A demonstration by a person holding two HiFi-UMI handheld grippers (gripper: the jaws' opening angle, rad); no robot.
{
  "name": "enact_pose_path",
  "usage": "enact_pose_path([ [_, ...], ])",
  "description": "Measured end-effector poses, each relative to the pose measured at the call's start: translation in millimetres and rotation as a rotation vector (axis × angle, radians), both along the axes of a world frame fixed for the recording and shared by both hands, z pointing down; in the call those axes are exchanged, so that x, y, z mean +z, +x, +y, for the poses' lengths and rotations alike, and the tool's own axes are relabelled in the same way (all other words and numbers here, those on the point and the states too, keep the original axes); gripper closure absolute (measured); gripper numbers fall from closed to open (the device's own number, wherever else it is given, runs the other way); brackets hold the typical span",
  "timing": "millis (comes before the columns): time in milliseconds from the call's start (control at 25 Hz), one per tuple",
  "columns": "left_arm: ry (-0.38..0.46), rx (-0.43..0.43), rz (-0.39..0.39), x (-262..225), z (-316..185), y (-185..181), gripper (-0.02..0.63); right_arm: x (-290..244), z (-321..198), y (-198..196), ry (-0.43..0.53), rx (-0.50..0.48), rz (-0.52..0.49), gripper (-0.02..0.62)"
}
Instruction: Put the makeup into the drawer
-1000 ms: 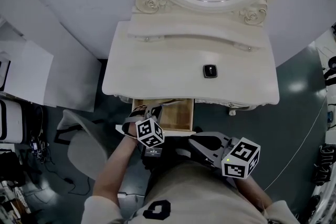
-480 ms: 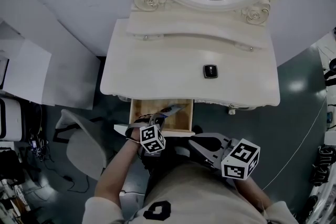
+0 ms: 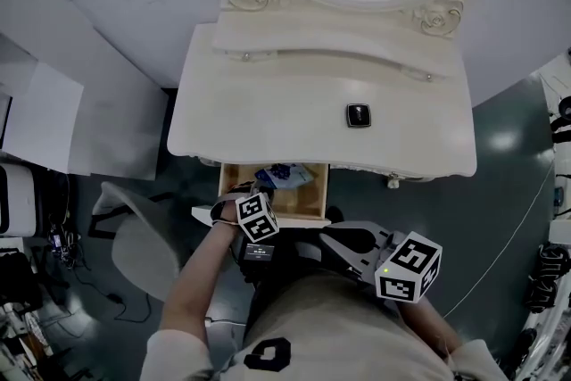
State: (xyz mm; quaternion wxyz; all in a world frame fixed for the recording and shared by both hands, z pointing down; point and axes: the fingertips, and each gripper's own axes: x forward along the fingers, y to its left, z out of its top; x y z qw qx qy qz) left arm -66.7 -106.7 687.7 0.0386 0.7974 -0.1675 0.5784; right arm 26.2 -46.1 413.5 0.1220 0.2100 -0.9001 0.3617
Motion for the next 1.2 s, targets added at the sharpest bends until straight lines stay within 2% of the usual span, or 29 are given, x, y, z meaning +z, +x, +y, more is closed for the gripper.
enact_pose_path([
  [160,-0.024,-0.066,-0.019,13,-9,-8,0.551,0,-1,0,-0.004,0.003,-0.002,0.566],
  [400,-0.049,-0.23,-0.024,27,-29,-23,0.549,5,-3,2,-0.021,0.011,0.016,0.566],
  [600,-0.043,-0.398,0.017,34,-48,-34,0.549,10,-3,2,-0.035,0.016,0.033,0.566],
  [720,-0.052,-0.471,0.03,37,-57,-41,0.549,11,-3,-1,-0.036,0.006,0.027,0.566],
  [1120,-0.03,-0.552,0.016,38,-66,-49,0.546,14,-4,-1,-0.04,0.001,0.04,0.566],
  [1160,-0.039,-0.559,0.011,39,-65,-49,0.52,14,-5,-1,-0.039,0.001,0.041,0.566],
  [1200,-0.055,-0.562,0.005,41,-63,-50,0.441,13,-5,-1,-0.038,0.001,0.041,0.566],
])
